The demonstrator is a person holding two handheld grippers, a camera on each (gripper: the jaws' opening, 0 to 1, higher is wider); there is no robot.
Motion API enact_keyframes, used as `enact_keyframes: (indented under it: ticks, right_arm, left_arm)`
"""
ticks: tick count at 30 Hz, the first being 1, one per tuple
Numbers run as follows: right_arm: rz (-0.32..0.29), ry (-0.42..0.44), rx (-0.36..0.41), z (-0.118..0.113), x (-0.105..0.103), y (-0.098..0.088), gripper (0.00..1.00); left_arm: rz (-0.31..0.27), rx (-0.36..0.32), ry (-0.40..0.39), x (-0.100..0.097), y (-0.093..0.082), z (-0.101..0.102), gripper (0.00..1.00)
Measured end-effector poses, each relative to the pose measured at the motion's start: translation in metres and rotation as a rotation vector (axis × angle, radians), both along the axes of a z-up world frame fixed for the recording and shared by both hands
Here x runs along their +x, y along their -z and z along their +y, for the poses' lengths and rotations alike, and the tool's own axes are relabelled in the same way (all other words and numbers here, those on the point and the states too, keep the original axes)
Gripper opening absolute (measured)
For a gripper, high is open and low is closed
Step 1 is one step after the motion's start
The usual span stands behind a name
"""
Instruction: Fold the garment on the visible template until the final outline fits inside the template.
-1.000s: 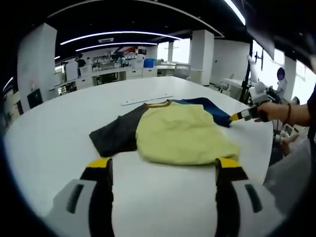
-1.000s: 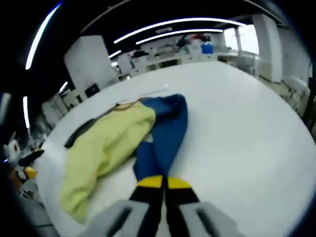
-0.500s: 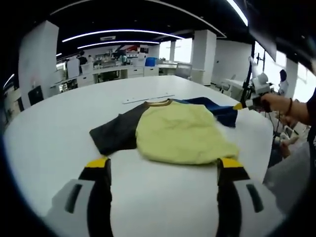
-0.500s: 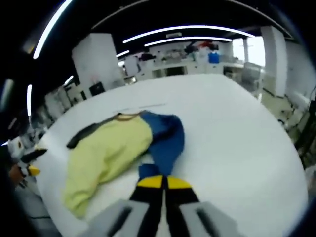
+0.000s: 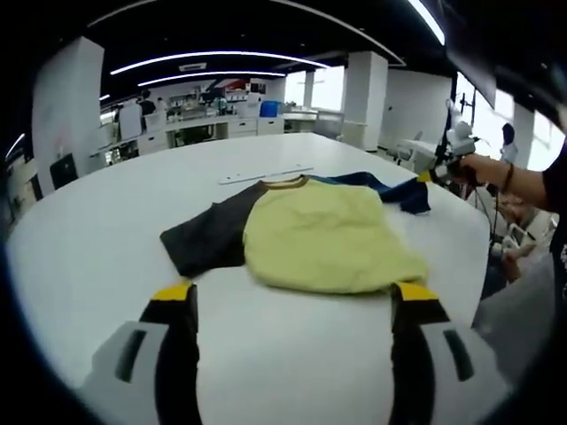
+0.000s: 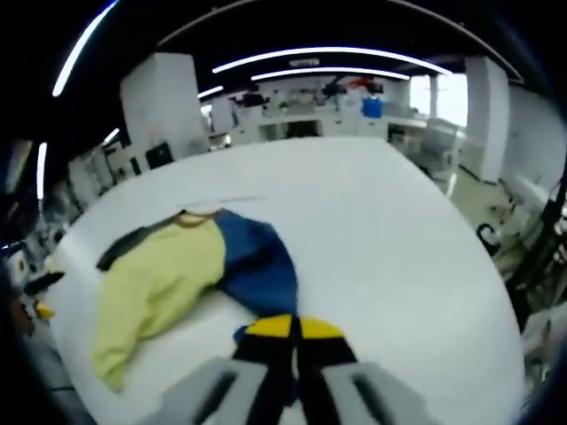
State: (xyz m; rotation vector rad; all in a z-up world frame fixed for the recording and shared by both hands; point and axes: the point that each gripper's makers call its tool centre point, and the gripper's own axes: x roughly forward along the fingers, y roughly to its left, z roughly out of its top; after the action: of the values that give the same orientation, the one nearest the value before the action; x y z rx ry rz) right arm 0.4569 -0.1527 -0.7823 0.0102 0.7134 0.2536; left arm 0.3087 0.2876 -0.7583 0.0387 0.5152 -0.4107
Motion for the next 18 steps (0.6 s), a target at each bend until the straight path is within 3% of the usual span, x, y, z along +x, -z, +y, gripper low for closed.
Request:
enact_keyframes:
  ticks: [5,18]
  right_arm:
    - [0.024,0.018,-0.04,-0.016,0.011,0.009,0.0]
    - [0.063,0.032,-0.107,-0.03,0.031,0.03,0.0]
  left_arm:
    - [0.003,0.003,-0.001,0.0,0.0,-0.001,0.88]
    - [0.018,0.001,-0.013,0.001,0.003,-0.001,0.88]
